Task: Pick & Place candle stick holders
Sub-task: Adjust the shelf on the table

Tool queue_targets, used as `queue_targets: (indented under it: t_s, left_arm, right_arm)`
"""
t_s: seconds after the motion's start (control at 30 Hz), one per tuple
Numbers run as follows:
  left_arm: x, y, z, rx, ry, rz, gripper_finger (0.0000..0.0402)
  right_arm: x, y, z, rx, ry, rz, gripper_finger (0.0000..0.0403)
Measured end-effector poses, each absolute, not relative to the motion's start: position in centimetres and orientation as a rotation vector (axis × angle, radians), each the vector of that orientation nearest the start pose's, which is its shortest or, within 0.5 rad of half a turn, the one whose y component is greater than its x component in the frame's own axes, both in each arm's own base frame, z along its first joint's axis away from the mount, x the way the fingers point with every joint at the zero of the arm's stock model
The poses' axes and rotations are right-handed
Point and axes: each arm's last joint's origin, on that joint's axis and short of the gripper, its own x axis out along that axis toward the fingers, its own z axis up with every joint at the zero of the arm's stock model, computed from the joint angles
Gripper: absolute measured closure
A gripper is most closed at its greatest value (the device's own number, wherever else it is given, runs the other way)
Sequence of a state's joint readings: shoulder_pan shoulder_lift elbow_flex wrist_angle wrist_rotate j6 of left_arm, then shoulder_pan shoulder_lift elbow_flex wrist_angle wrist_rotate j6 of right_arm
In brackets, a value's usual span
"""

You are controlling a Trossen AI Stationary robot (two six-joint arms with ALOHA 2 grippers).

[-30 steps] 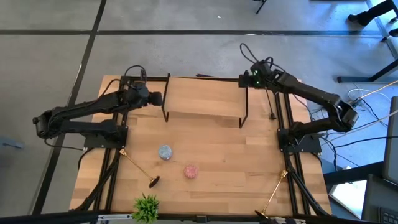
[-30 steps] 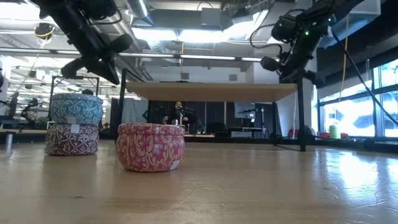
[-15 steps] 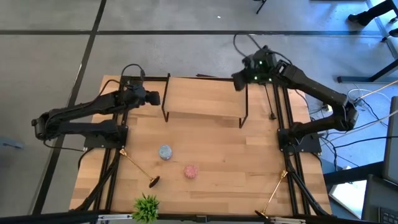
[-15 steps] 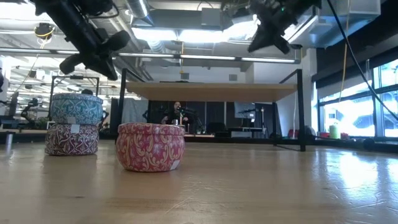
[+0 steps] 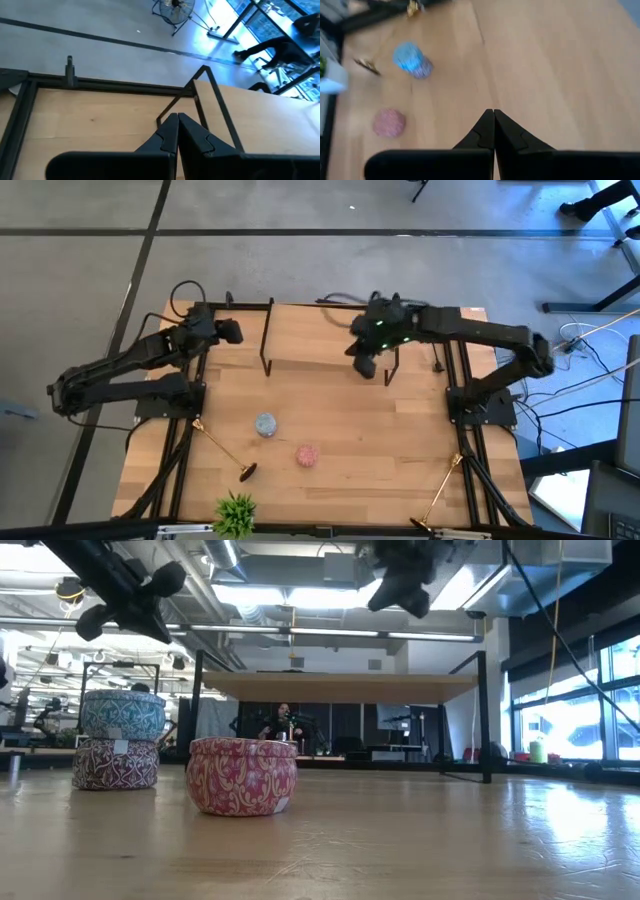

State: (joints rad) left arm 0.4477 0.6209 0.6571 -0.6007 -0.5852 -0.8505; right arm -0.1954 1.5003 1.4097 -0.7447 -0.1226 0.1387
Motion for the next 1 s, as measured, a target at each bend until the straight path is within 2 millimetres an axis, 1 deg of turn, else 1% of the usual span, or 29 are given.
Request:
queue_targets:
  t_s: [0.1, 0.17, 0.3, 0.37, 0.43, 0.57, 0.77, 0.9, 1.0]
  left_arm:
    - [10.7, 6.8, 27.7, -0.716, 0.128, 1.165, 0.0400]
    - [10.7, 6.8, 27.7, -0.717, 0.137, 1.152, 0.0400]
    - [10.7, 6.7, 27.7, -0.726, 0.146, 1.132, 0.0400]
    - [10.8, 6.7, 27.7, -0.727, 0.147, 1.129, 0.0400]
    - [10.8, 6.6, 27.7, -0.725, 0.150, 1.121, 0.0400]
    - [10.9, 6.4, 27.7, -0.717, 0.160, 1.101, 0.0400]
    - [11.1, 6.2, 27.7, -0.710, 0.166, 1.081, 0.0400]
    - [11.1, 6.2, 27.7, -0.711, 0.166, 1.080, 0.0400]
    - [11.1, 6.2, 27.7, -0.717, 0.162, 1.080, 0.0400]
  right_arm:
    - [33.2, -5.1, 32.9, 0.175, 0.927, -0.125, 0.0403]
    - [34.5, -4.8, 32.2, 0.123, 1.021, -0.124, 0.0403]
    - [36.4, -4.0, 30.7, 0.051, 1.189, -0.099, 0.0403]
    - [36.8, -3.4, 30.0, 0.012, 1.252, -0.105, 0.0403]
    - [37.1, -2.8, 29.5, -0.029, 1.273, -0.120, 0.0403]
    - [37.5, -2.2, 29.5, -0.051, 1.244, -0.118, 0.0403]
    - [37.9, -2.4, 29.3, -0.039, 1.217, -0.125, 0.0403]
    - [38.1, -2.9, 28.6, -0.025, 1.251, -0.121, 0.0403]
    - [38.5, -3.0, 27.6, -0.032, 1.287, -0.105, 0.0403]
